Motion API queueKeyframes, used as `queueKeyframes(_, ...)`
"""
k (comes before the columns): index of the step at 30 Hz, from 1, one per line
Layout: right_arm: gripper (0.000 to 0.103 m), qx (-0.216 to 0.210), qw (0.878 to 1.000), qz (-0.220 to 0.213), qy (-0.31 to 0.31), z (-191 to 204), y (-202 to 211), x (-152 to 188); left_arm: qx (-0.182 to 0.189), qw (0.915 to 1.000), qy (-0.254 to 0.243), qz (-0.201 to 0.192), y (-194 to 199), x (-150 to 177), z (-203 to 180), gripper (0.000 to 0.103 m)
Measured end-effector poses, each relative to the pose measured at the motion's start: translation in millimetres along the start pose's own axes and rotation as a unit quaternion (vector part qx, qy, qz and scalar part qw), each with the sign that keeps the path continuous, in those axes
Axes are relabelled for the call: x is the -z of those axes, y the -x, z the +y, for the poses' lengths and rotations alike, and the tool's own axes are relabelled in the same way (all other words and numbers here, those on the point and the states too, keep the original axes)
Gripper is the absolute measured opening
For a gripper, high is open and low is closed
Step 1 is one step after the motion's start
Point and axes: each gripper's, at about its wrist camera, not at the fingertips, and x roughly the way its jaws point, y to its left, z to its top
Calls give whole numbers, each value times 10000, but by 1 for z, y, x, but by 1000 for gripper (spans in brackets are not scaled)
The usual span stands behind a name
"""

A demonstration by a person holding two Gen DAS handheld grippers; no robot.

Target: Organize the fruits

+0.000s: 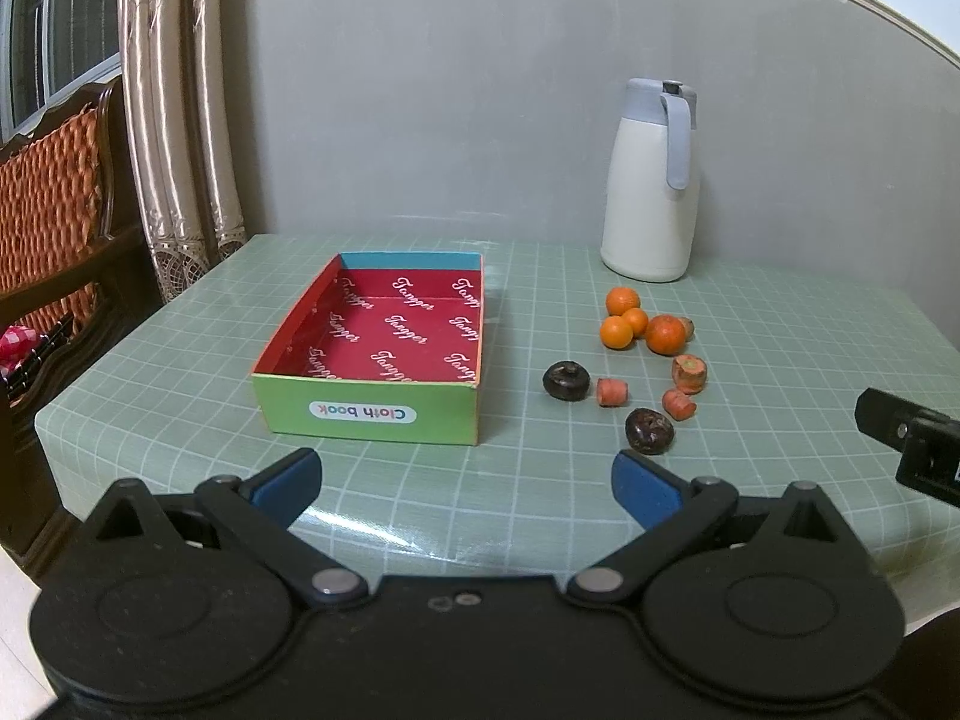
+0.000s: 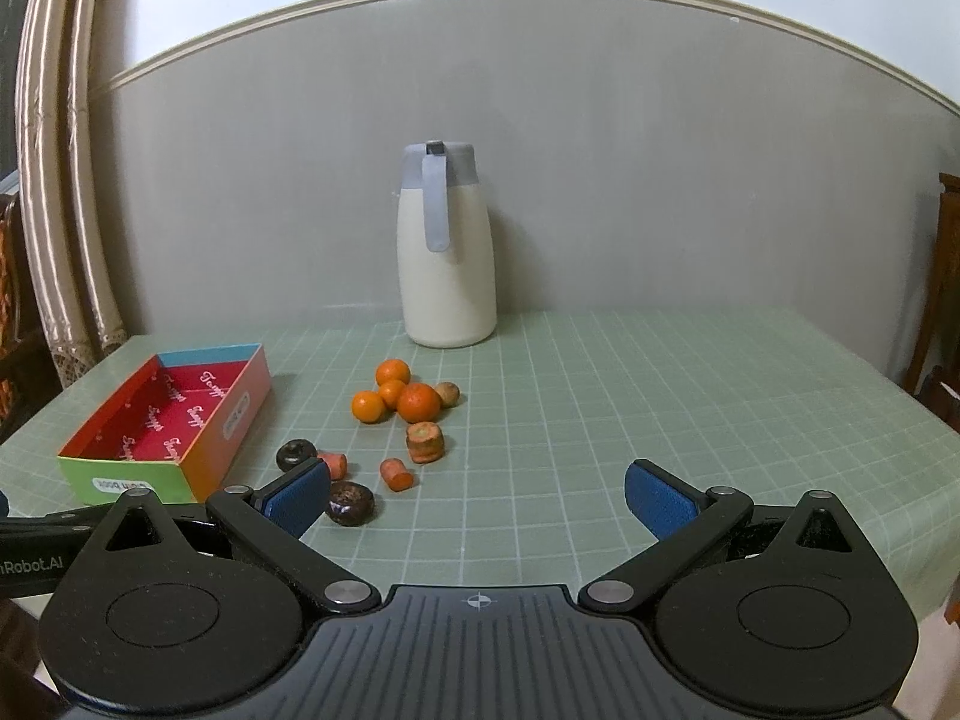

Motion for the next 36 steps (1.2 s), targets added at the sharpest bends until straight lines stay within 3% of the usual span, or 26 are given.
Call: queueKeyframes(36,103,14,10000,24,54,5,0,2,22,10000,18,-9,1,2,6,97)
